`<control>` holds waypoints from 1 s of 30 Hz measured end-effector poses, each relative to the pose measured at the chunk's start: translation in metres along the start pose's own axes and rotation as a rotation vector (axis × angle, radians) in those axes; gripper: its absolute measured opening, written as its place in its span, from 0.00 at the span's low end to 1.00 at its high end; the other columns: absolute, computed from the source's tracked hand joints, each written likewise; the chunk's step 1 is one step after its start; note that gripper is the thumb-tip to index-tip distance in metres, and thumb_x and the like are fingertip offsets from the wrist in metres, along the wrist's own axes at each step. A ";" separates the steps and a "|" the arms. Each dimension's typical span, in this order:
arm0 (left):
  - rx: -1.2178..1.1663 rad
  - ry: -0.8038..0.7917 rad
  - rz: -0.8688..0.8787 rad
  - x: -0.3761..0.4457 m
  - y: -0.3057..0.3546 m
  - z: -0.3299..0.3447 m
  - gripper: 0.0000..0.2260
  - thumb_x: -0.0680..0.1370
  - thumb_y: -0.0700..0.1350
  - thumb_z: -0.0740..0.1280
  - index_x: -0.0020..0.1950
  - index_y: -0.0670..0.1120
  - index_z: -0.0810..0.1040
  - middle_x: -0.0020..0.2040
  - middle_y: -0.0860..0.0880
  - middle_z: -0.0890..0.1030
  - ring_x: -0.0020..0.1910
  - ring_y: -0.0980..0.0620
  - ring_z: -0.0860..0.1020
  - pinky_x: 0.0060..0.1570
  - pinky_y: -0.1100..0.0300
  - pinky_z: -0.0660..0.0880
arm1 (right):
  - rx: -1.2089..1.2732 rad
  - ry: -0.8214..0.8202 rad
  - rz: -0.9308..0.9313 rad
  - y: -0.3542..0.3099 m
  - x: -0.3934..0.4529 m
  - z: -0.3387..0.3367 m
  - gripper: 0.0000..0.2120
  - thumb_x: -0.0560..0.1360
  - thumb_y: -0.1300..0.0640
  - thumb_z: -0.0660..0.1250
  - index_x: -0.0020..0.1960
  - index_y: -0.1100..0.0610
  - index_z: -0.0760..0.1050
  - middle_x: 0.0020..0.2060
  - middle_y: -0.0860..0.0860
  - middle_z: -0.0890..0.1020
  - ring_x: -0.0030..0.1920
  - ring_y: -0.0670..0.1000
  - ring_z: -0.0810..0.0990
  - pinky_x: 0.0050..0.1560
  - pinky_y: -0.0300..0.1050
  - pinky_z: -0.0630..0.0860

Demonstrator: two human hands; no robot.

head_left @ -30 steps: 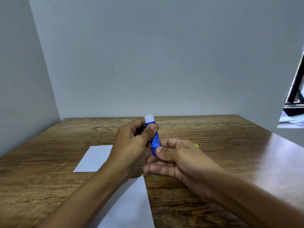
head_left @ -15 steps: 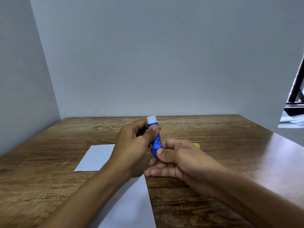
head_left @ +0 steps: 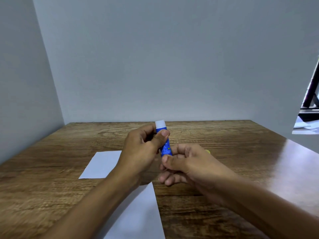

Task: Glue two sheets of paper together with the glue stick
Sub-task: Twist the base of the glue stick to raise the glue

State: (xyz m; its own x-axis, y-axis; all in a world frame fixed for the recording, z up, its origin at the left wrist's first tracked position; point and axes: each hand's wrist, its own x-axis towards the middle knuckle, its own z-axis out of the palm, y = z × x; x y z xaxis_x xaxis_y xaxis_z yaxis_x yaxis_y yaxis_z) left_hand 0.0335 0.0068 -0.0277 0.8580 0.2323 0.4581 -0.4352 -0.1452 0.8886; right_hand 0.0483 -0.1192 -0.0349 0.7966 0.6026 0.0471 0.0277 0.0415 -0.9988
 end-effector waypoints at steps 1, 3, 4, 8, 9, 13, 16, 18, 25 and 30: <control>0.001 0.000 0.001 0.000 0.000 0.000 0.06 0.73 0.42 0.66 0.38 0.41 0.79 0.27 0.52 0.75 0.24 0.61 0.70 0.27 0.70 0.69 | -0.005 0.016 0.000 0.002 0.001 0.000 0.03 0.72 0.64 0.67 0.44 0.62 0.72 0.30 0.56 0.78 0.29 0.50 0.79 0.30 0.37 0.77; -0.001 -0.008 0.002 0.000 0.000 0.000 0.05 0.73 0.42 0.66 0.38 0.42 0.79 0.27 0.53 0.75 0.24 0.61 0.70 0.27 0.70 0.69 | -0.018 0.034 0.004 0.002 0.001 0.000 0.04 0.72 0.64 0.68 0.43 0.62 0.73 0.28 0.57 0.79 0.29 0.51 0.79 0.30 0.37 0.76; 0.000 -0.015 0.003 0.000 0.000 0.000 0.06 0.73 0.42 0.66 0.38 0.42 0.79 0.26 0.54 0.75 0.24 0.61 0.70 0.27 0.70 0.69 | -0.020 0.031 0.009 0.001 0.001 -0.001 0.03 0.72 0.65 0.67 0.43 0.62 0.73 0.28 0.57 0.79 0.29 0.51 0.79 0.30 0.37 0.76; -0.003 -0.017 0.006 0.000 -0.001 0.001 0.06 0.73 0.42 0.65 0.39 0.40 0.79 0.28 0.51 0.75 0.24 0.60 0.70 0.27 0.69 0.68 | 0.009 -0.011 0.033 -0.001 0.002 -0.004 0.03 0.75 0.65 0.63 0.42 0.64 0.73 0.32 0.58 0.79 0.32 0.52 0.82 0.34 0.39 0.79; -0.006 -0.013 0.005 0.000 -0.001 0.001 0.07 0.73 0.41 0.65 0.39 0.39 0.78 0.28 0.50 0.74 0.24 0.60 0.70 0.27 0.69 0.68 | 0.010 -0.012 0.036 -0.001 0.002 -0.003 0.04 0.75 0.65 0.62 0.42 0.64 0.73 0.33 0.57 0.79 0.33 0.52 0.82 0.35 0.39 0.80; -0.001 0.001 0.009 0.001 -0.001 -0.001 0.07 0.73 0.42 0.66 0.38 0.40 0.78 0.29 0.49 0.75 0.25 0.60 0.70 0.28 0.68 0.69 | 0.021 0.008 0.037 0.000 0.001 -0.001 0.05 0.72 0.62 0.67 0.44 0.62 0.72 0.32 0.56 0.79 0.33 0.52 0.82 0.36 0.39 0.80; -0.002 -0.003 0.008 0.000 -0.001 0.000 0.06 0.73 0.42 0.66 0.38 0.41 0.78 0.29 0.49 0.75 0.25 0.60 0.70 0.28 0.69 0.69 | 0.024 0.019 0.038 -0.001 0.000 -0.002 0.05 0.71 0.63 0.68 0.43 0.62 0.72 0.30 0.57 0.80 0.31 0.51 0.81 0.35 0.38 0.79; -0.002 -0.013 0.008 0.000 -0.001 0.001 0.06 0.73 0.42 0.66 0.38 0.42 0.79 0.28 0.52 0.76 0.25 0.61 0.71 0.28 0.69 0.70 | 0.016 0.018 0.035 -0.001 0.001 -0.003 0.04 0.72 0.65 0.66 0.40 0.61 0.72 0.31 0.58 0.80 0.32 0.52 0.82 0.35 0.39 0.79; 0.005 0.000 0.004 0.000 0.001 0.001 0.07 0.73 0.42 0.66 0.40 0.38 0.78 0.31 0.46 0.74 0.25 0.59 0.69 0.28 0.68 0.68 | 0.057 -0.071 0.052 -0.004 -0.001 -0.006 0.04 0.75 0.63 0.63 0.42 0.63 0.73 0.33 0.57 0.80 0.34 0.52 0.82 0.37 0.39 0.80; -0.014 -0.005 -0.002 0.000 0.002 0.001 0.06 0.73 0.41 0.65 0.39 0.39 0.78 0.29 0.48 0.74 0.24 0.61 0.70 0.27 0.69 0.69 | 0.042 -0.015 0.039 0.000 0.000 -0.003 0.05 0.72 0.65 0.67 0.45 0.63 0.72 0.30 0.56 0.80 0.32 0.53 0.82 0.36 0.39 0.80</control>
State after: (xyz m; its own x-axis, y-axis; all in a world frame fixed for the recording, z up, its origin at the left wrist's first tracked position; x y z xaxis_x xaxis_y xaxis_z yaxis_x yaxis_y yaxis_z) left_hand 0.0332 0.0051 -0.0258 0.8599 0.2279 0.4567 -0.4376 -0.1312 0.8895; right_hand 0.0504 -0.1215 -0.0346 0.7875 0.6162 0.0090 -0.0286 0.0511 -0.9983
